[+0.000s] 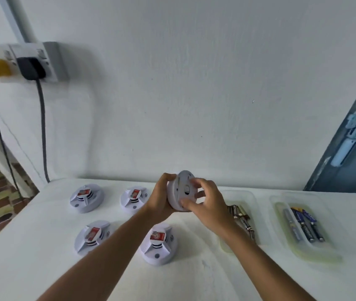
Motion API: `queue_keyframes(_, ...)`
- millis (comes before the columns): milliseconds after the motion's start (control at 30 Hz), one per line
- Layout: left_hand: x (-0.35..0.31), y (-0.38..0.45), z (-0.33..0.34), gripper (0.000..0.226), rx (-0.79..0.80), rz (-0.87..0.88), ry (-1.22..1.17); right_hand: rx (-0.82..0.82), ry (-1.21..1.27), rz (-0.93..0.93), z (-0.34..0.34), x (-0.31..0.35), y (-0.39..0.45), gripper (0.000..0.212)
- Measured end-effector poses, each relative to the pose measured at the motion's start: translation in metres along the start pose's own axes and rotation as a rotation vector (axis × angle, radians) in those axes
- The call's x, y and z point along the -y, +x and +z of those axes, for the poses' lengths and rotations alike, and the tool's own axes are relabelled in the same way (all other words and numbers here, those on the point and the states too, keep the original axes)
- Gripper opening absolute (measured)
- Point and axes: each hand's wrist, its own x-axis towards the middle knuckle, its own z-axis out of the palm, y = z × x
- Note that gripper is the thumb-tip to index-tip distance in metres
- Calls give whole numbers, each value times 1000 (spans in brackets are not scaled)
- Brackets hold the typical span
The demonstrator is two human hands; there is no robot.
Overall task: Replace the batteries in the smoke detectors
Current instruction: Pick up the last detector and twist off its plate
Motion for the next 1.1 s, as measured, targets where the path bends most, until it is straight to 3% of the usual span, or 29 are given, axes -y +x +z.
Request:
queue_keyframes(133,-8,-15,-12,53,24,23,-97,0,-13,23,10,15,5,63)
queue_keyframes(400,-8,-21,-21,46,47,200,-19,49,204,209,18,29,9,56)
queue_keyframes(700,-7,-20,-28,49,24,149,89,122,10,35,17,29,12,51)
queue_keyframes(833,-11,-18,-31,54,-47,101,77,91,-20,68,25,29,16,51)
queue_keyframes(933,-13,-17,-38,44,-73,60,73,39,-58,67,41,29,15,56)
queue_keyframes(1000,-14,-16,-45,43,-101,32,33,-24,-48,70,52,29,14,63)
queue_keyframes(1100,-16,-15,-61,45,-186,4,-62,-142,22,148,60,18,22,56)
